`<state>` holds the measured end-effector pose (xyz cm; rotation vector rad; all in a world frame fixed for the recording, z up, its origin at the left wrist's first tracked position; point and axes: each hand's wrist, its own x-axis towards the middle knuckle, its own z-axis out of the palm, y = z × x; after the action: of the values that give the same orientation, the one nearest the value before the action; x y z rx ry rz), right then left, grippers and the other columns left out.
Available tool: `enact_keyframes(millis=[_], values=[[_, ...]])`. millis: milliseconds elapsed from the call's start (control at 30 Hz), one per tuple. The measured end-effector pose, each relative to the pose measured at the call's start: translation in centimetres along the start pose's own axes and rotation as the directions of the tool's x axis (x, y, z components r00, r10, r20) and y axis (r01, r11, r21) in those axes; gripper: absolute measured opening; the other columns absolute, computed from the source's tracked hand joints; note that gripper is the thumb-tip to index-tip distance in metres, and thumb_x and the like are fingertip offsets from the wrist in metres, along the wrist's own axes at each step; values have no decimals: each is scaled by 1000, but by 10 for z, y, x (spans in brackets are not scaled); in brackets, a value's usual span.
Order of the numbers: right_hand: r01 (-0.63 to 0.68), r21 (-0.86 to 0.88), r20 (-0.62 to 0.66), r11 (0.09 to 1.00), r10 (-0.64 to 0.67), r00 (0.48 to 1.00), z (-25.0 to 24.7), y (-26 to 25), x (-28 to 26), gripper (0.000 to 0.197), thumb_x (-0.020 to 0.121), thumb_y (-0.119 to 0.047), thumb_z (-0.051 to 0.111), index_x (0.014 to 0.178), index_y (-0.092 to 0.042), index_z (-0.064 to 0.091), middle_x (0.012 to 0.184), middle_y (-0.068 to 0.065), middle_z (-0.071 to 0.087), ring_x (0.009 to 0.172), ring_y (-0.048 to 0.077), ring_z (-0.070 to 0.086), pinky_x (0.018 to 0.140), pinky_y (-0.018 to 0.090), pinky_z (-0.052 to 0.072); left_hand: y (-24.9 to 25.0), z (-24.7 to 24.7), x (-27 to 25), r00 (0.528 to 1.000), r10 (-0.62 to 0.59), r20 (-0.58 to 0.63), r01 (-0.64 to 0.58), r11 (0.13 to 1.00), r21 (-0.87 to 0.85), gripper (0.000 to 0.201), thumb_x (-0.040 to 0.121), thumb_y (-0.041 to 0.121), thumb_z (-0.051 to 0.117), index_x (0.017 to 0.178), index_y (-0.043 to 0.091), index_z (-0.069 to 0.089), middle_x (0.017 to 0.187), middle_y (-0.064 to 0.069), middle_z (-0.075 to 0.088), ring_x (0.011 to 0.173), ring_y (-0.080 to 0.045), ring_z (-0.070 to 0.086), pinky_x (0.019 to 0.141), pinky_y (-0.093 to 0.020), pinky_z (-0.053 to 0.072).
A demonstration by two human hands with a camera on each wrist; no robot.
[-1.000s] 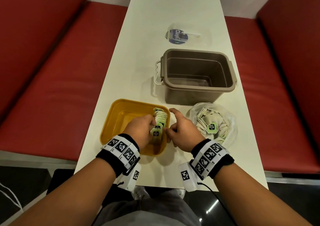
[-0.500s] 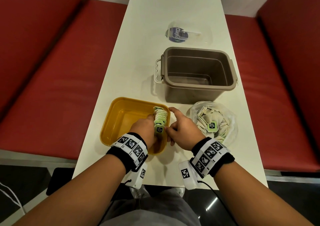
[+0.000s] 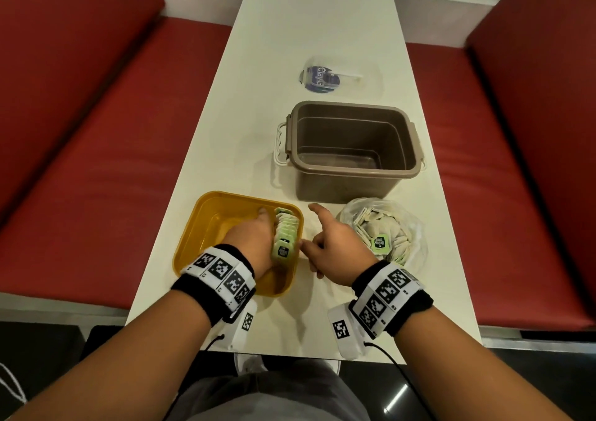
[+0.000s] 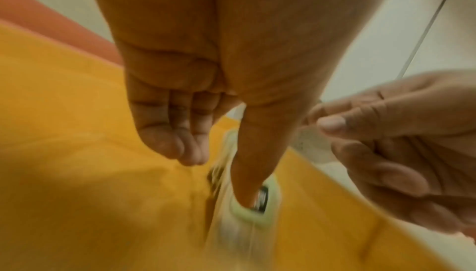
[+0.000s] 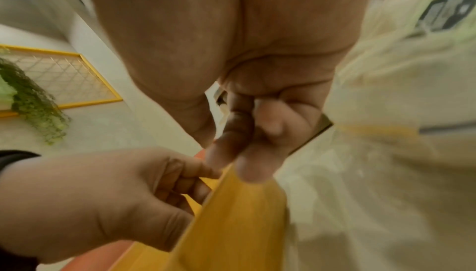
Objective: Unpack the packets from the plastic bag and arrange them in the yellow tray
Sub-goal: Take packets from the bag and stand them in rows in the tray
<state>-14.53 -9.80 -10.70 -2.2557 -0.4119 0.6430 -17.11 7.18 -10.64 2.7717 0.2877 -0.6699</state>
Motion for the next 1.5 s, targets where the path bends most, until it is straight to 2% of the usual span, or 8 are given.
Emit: enact_keyframes(millis=[200, 300, 433, 700, 933, 1100, 1300, 1500], values=[[96, -21, -277, 995, -98, 956, -53, 28, -22, 50, 91, -18, 62, 139, -23, 47, 61, 0, 65, 60, 8, 60, 71, 29, 52, 44, -30, -14, 948, 199, -248, -222, 973, -67, 44, 89, 29, 66, 131, 26, 52, 128, 4, 51, 116, -19, 52, 98, -32, 45], [43, -117, -340, 992, -80, 937, -79, 54, -31, 50, 85, -20, 67, 133, -22, 53, 82, -9, 63, 78, 7, 58, 81, 30, 50, 82, -26, -10, 902, 350, -254, -383, 919, -93, 29, 89, 26, 65, 117, 31, 62, 115, 8, 55, 105, -15, 55, 92, -30, 47], [-48, -353, -251, 935, -46, 967, -100, 87, -42, 81, 67, -39, 83, 138, -21, 49, 125, 2, 51, 119, 23, 42, 102, 32, 38, 127, -11, 2, 849, 491, -197, -516, 851, -102, 26, 85, 18, 63, 107, 30, 70, 111, 6, 64, 104, -17, 58, 93, -35, 46], [-42, -408, -95, 912, 3, 995, -98, 118, -44, 125, 55, -44, 92, 153, -11, 21, 149, 5, 32, 139, 23, 25, 116, 29, 26, 161, 17, 25, 878, 444, -176, -454, 891, -18, 41, 85, 18, 62, 126, 27, 60, 125, 5, 61, 116, -17, 55, 97, -29, 44], [27, -378, -86, 925, -64, 994, -101, 130, -41, 116, 56, -52, 88, 149, -18, 27, 146, 0, 36, 136, 21, 29, 113, 35, 32, 154, 15, 23, 876, 435, -210, -440, 898, 26, 20, 89, 22, 63, 106, 31, 68, 107, 6, 62, 103, -16, 57, 91, -33, 47], [118, -249, -198, 961, -170, 965, -117, 131, -39, 67, 71, -53, 79, 128, -23, 57, 121, -6, 57, 117, 17, 48, 99, 36, 42, 151, 10, 16, 852, 365, -376, -454, 873, -181, 5, 89, 24, 65, 92, 28, 68, 88, 11, 58, 82, -10, 56, 79, -29, 48], [246, 58, -325, 968, -215, 921, -126, 121, -40, 5, 88, -24, 73, 87, -26, 68, 77, -10, 67, 72, 3, 59, 66, 13, 41, 159, 18, 6, 873, 313, -375, -452, 807, -379, 5, 89, 30, 66, 92, 27, 69, 76, 11, 68, 70, -3, 63, 71, -27, 54], [213, 207, -338, 955, -134, 932, -128, 125, -35, 18, 81, -15, 68, 70, -21, 56, 82, -1, 71, 69, 29, 64, 65, 41, 55, 162, 24, 24, 859, 359, -366, -443, 878, -180, 28, 87, 20, 67, 115, 26, 67, 112, 8, 66, 100, -15, 62, 90, -29, 48]])
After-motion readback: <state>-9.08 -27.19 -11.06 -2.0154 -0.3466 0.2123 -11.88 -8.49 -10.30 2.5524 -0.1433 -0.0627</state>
